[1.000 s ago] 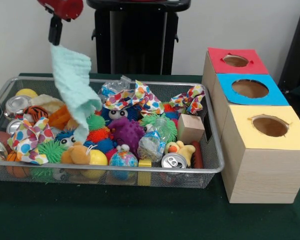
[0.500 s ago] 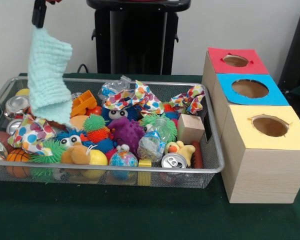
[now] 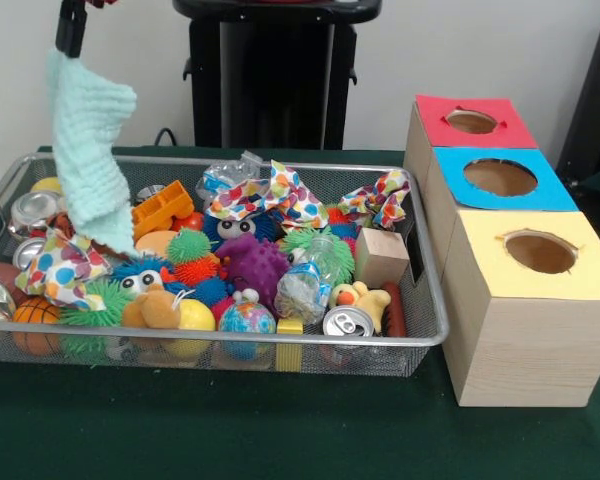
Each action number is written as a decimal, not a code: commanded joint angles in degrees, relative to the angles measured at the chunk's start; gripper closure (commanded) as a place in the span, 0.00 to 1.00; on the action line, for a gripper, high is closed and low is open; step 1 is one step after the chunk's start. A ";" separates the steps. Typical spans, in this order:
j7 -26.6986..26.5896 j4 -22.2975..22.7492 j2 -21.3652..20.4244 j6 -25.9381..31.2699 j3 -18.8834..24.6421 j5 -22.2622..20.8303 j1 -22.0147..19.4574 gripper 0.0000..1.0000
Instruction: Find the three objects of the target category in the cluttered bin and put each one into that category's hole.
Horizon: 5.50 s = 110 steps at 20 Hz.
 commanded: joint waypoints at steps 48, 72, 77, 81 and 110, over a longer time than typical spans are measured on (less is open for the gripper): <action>17.04 16.24 9.35 -19.20 9.27 26.42 5.30 0.00; 11.24 15.01 12.04 -24.60 12.08 27.19 3.20 0.00; 10.46 14.26 14.63 -26.53 11.91 26.00 2.68 0.00; 9.04 12.63 18.06 -27.92 12.32 24.54 1.23 0.00; -0.52 3.61 22.02 -16.47 6.59 20.29 2.73 0.00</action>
